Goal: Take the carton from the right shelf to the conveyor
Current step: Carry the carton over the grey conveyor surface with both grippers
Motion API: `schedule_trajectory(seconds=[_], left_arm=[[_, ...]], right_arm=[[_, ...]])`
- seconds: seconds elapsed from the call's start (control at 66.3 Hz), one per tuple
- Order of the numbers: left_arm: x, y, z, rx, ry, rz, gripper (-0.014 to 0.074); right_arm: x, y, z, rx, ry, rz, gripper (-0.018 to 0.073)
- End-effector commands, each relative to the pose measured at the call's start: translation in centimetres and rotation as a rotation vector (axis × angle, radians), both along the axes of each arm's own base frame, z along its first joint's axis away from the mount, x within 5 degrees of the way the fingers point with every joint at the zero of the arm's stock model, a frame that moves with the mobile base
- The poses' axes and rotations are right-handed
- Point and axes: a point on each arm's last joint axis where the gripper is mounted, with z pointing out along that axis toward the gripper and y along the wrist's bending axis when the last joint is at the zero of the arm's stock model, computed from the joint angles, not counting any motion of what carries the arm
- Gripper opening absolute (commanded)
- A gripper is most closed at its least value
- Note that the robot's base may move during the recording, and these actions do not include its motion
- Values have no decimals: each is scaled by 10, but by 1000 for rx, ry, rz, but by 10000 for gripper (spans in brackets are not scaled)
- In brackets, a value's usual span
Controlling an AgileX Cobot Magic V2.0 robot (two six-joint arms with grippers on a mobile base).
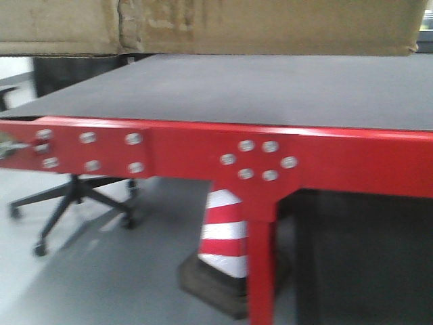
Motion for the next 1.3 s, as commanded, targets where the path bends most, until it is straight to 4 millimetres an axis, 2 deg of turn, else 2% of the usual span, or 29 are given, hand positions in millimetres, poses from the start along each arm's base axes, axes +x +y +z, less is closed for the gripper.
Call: schedule_trajectory(seconds=[0.0,1.282], left_arm=[[-1,-2,8,-26,-71,-20,-15],[-1,-2,8,-27,-73,-20,-15]], right_arm=[[-6,3,10,67,-48,45,-67],[-5,4,12,83,-72,43,-67]])
